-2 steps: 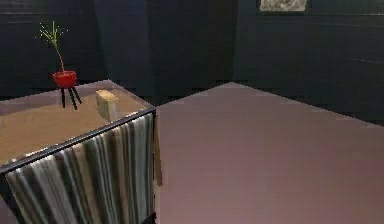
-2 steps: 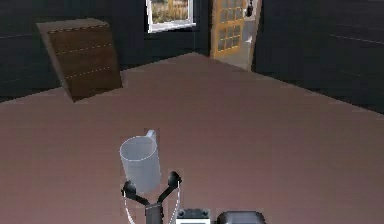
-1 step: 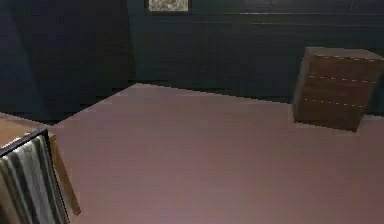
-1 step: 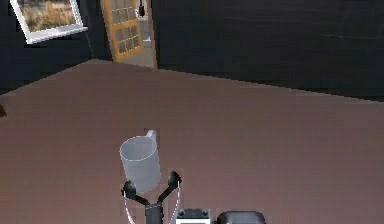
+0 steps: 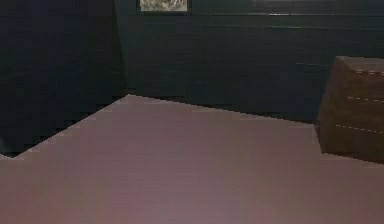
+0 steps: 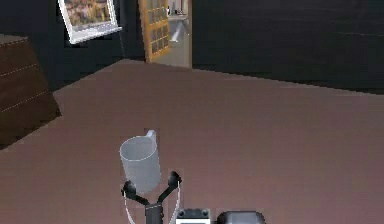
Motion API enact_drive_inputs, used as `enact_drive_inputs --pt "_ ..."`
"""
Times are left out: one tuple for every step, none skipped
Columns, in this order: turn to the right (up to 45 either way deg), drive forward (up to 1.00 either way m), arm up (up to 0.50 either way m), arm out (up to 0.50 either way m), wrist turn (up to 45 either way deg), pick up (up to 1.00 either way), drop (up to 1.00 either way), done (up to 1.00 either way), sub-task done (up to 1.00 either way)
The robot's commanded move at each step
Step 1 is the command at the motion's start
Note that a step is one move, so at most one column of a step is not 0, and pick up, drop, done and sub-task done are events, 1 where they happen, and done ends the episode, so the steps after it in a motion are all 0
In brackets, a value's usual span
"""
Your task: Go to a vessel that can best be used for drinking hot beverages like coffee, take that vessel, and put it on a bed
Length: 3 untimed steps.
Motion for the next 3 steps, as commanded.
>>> enact_drive_inputs --pt "-33.0 0.0 0.0 0.0 0.0 0.0 0.0 0.0 0.0" --pt "0.0 0.95 0.0 0.0 0.0 0.0 0.0 0.0 0.0" --pt "-33.0 0.0 0.0 0.0 0.0 0.0 0.0 0.0 0.0"
